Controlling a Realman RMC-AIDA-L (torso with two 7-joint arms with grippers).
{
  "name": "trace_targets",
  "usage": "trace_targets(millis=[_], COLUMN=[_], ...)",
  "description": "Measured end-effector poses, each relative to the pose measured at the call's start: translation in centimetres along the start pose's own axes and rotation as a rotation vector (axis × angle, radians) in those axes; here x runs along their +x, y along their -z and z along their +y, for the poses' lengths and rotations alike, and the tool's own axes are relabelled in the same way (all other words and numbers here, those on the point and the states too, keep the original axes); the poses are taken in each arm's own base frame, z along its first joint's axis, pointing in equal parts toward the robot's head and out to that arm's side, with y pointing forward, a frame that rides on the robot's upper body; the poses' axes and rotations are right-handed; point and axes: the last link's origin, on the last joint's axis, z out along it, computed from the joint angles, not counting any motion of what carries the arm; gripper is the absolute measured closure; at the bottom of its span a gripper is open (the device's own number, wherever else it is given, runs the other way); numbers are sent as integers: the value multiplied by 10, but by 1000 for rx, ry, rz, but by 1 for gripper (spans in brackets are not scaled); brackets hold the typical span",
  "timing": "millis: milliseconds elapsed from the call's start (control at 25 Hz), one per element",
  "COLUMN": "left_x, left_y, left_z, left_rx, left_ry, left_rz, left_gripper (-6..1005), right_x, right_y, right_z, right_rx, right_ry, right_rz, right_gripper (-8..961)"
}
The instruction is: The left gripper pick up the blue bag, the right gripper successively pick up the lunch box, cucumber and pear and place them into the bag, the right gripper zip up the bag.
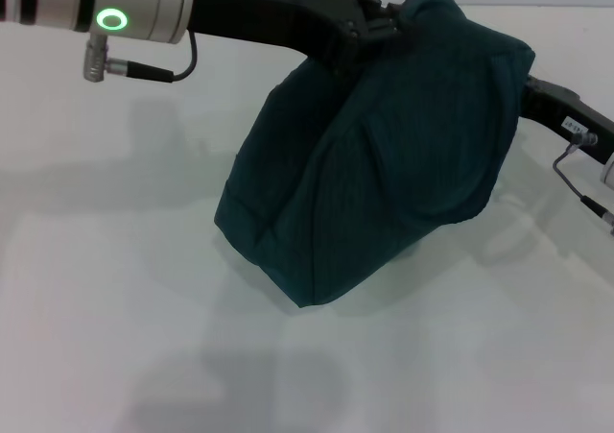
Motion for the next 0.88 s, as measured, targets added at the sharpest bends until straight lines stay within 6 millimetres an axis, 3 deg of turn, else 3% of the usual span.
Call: trace_targets(millis=[640, 880], left_x=[-13, -21], left_y=[-5, -9], left_z=[-12, -17], left_rx=[20, 25], left_ry=[26, 33], left_rz=[0, -2], left_gripper=[922, 912], right_x=[-3, -2], right_y=[8, 24], right_z=[3, 0], right_rx=[-31, -38], right_ry=[-26, -70], right_rz=[-46, -101], right_gripper=[930, 692])
